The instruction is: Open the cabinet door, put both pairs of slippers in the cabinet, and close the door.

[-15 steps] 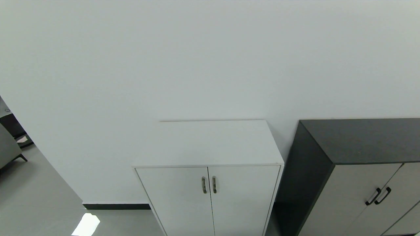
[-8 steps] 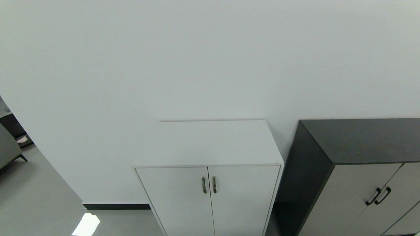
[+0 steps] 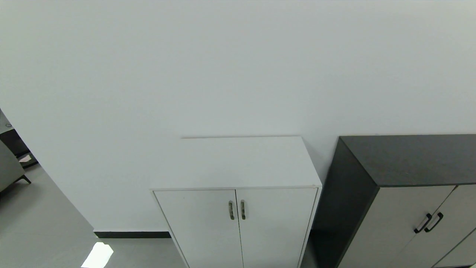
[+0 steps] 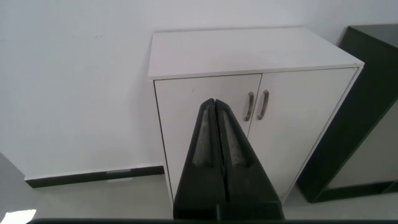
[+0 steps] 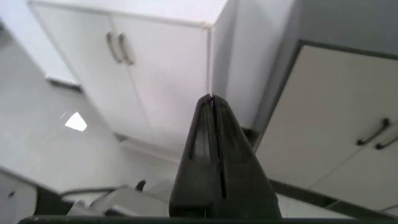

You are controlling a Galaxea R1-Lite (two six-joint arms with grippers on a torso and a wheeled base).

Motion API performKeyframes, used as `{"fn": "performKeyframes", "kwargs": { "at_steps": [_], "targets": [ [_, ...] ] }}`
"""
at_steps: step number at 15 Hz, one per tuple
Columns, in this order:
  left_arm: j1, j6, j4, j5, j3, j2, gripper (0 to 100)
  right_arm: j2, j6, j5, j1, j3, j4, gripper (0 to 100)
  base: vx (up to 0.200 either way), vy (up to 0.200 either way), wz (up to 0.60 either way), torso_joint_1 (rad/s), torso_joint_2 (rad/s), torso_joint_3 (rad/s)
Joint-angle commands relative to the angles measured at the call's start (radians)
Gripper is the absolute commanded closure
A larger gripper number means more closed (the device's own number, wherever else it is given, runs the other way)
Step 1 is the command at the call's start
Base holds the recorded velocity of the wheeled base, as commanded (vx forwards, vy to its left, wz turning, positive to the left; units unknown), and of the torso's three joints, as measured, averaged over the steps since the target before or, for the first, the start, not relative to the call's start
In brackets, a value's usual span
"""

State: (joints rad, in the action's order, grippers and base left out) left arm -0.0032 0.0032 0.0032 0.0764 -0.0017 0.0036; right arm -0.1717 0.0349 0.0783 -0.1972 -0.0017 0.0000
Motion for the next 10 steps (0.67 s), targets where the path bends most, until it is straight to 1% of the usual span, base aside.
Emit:
{"fn": "performKeyframes", "kwargs": {
  "at_steps": [1,2,4,5,6,10],
  "targets": [
    [0.000,0.000,0.000,0.000,0.000,0.001,100,0.072,-0.013,-0.003,0.050,0.002,0.000,100,0.000,0.000,0.00,0.000,0.00,0.000],
    [0.000,0.000,0.000,-0.003,0.000,0.001,100,0.072,-0.035,-0.022,0.050,0.002,0.000,100,0.000,0.000,0.00,0.000,0.00,0.000],
    [0.000,0.000,0.000,-0.004,0.000,0.001,100,0.072,-0.033,-0.032,0.050,0.000,0.000,100,0.000,0.000,0.00,0.000,0.00,0.000],
    [0.000,-0.002,0.000,-0.004,0.000,0.001,100,0.072,-0.035,-0.084,0.050,0.000,0.000,100,0.000,0.000,0.00,0.000,0.00,0.000],
    [0.000,0.000,0.000,-0.004,0.000,0.001,100,0.072,-0.038,-0.106,0.050,0.000,0.002,100,0.000,0.000,0.00,0.000,0.00,0.000],
    [0.000,-0.002,0.000,-0.004,0.000,0.001,100,0.072,-0.033,-0.112,0.064,-0.001,0.002,100,0.000,0.000,0.00,0.000,0.00,0.000]
  ]
}}
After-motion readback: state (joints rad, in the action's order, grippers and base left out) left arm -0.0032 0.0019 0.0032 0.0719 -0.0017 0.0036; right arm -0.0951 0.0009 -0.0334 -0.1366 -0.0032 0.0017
